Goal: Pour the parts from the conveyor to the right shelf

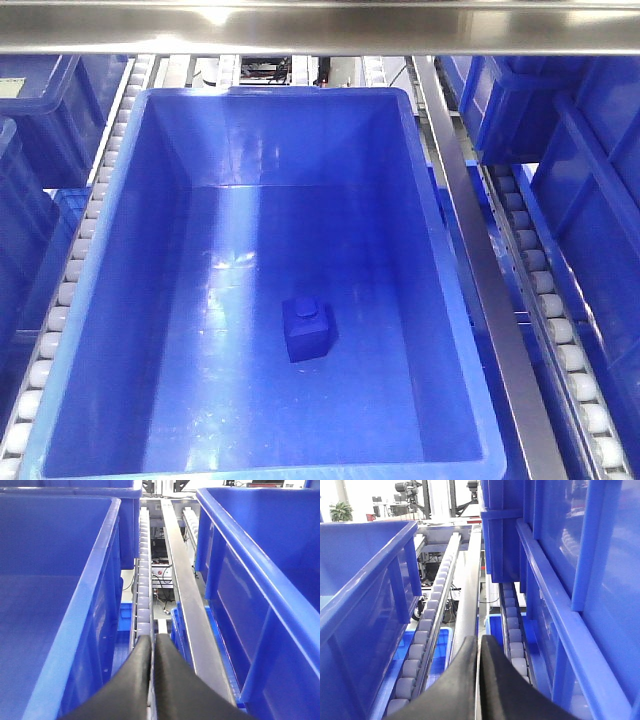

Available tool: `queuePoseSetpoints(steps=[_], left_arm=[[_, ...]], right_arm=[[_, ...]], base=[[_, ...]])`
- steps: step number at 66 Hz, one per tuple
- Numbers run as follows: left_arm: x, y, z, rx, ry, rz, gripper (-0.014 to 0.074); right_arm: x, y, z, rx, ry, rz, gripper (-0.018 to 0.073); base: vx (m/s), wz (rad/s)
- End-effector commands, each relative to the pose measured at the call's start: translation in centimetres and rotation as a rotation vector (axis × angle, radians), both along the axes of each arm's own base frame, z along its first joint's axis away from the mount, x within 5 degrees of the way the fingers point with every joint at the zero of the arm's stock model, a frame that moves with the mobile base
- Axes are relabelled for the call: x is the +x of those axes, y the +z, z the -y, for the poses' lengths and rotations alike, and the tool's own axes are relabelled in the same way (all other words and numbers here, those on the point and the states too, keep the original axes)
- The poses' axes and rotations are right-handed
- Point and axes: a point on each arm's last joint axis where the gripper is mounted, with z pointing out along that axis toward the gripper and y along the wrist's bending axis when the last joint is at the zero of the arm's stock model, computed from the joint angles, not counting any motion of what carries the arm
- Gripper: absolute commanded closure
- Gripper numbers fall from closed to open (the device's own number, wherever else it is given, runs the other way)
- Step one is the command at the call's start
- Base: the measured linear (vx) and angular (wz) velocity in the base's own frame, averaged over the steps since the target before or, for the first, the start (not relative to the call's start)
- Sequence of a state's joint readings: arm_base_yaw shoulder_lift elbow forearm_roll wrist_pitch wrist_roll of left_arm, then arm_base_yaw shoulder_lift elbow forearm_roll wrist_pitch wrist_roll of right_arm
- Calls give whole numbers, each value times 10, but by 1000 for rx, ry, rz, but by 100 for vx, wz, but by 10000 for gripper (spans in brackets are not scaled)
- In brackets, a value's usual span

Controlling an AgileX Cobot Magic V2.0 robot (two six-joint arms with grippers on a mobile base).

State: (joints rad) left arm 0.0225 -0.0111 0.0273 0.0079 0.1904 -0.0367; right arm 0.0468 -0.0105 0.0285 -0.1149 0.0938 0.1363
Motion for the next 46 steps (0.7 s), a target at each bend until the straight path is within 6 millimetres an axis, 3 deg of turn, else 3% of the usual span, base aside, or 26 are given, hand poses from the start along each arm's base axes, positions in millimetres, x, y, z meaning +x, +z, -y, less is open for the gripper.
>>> queuePoseSetpoints(steps=[1,46], left_arm=[[-1,14,0,-14,2,103,603],[-1,14,0,-14,2,103,603]], right_arm=[[-1,5,-1,-12,4,81,564],[-1,5,1,-13,-31,80,564]], base=[[0,0],[0,0]])
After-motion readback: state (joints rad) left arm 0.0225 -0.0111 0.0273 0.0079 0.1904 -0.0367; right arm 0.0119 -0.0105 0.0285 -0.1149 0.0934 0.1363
